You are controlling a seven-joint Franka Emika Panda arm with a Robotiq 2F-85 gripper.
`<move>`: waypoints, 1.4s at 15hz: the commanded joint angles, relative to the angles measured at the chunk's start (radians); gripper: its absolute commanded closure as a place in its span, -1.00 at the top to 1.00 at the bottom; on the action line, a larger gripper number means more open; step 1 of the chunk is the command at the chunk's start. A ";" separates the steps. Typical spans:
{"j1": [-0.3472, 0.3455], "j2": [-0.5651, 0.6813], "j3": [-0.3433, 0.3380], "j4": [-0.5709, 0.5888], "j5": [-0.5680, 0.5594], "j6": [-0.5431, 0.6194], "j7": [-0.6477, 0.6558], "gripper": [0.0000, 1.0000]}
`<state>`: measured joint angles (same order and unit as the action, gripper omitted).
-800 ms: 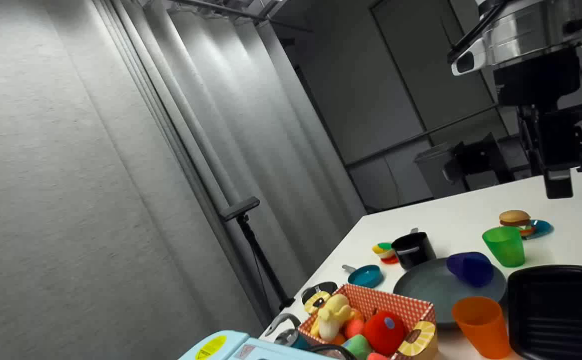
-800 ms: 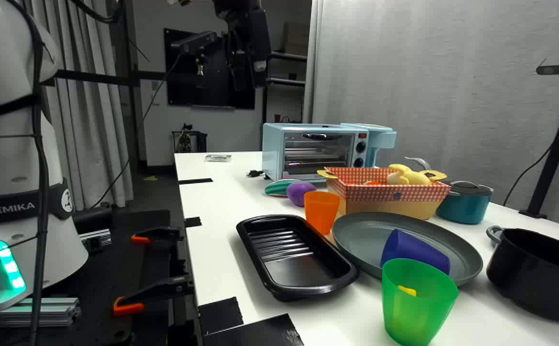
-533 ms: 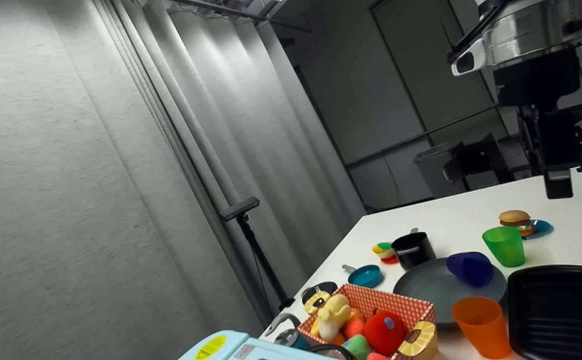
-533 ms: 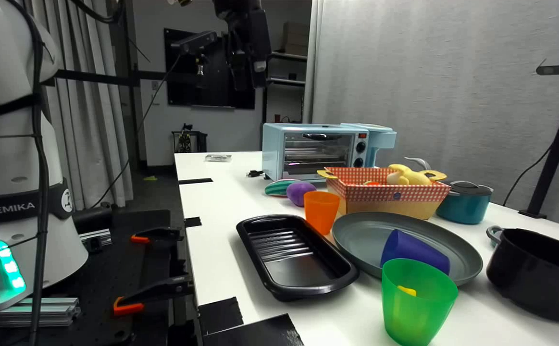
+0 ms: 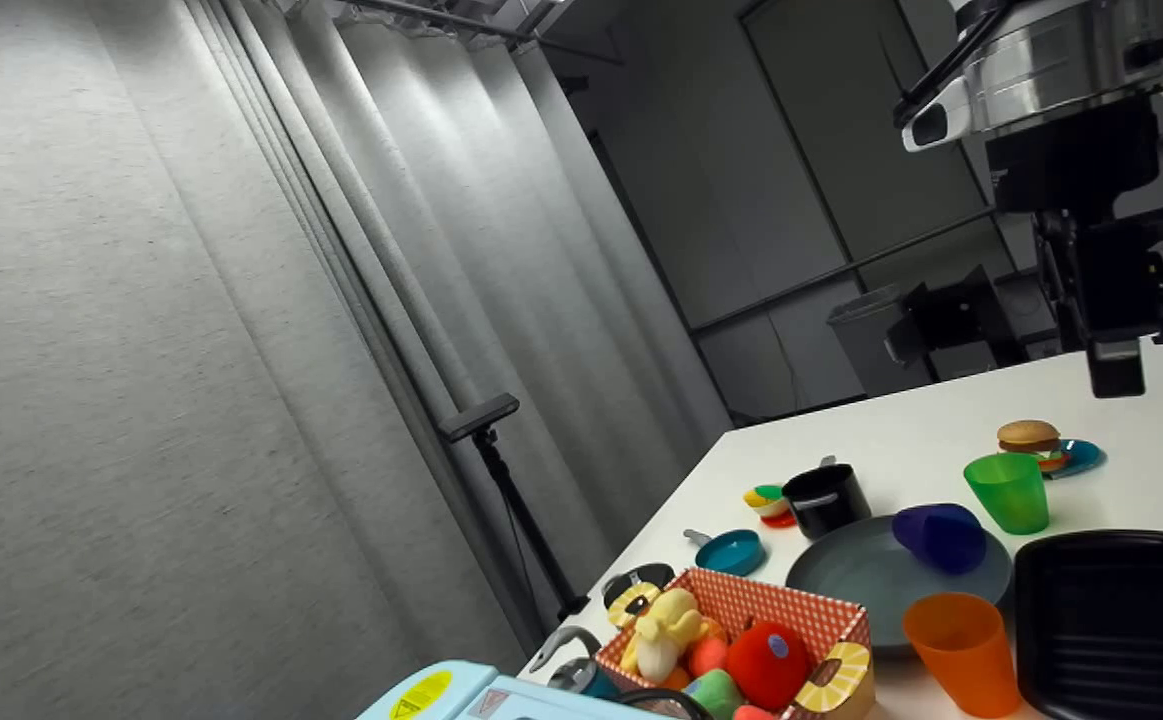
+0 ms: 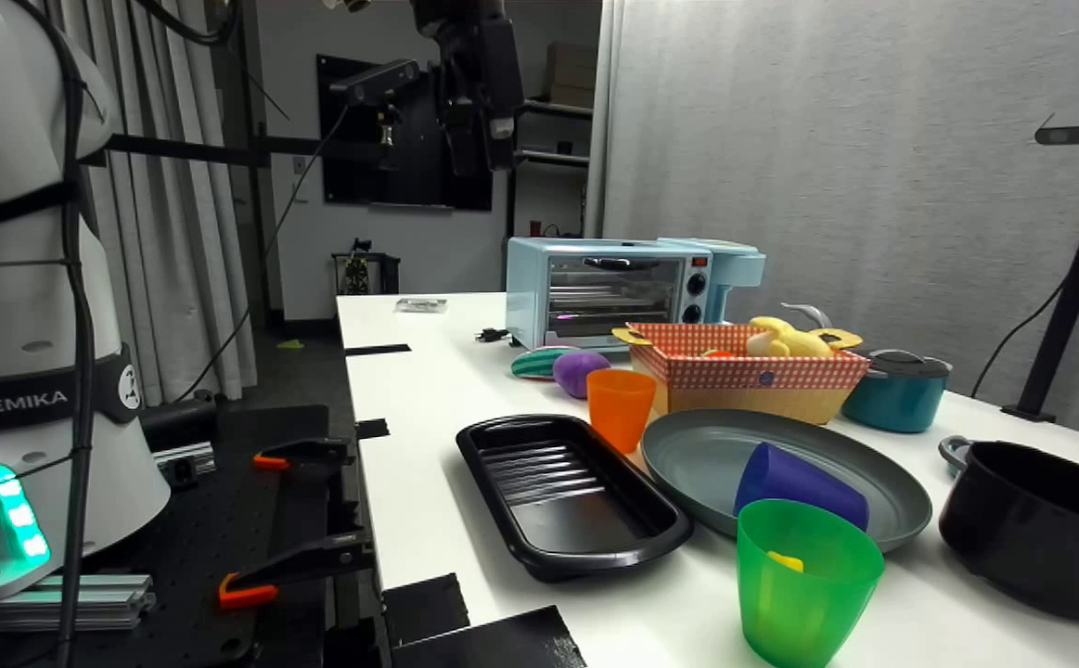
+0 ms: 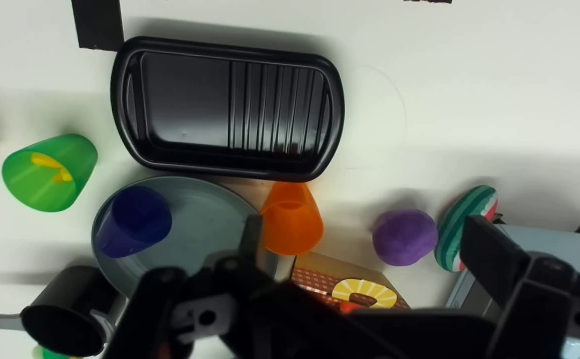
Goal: Set the blue cup upright on the plate
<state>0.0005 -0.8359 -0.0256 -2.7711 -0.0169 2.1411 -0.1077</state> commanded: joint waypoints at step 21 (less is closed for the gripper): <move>-0.055 0.294 -0.180 0.056 -0.098 0.218 -0.214 1.00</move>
<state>-0.0322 -0.7316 -0.1132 -2.7692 -0.0825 2.2447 -0.2038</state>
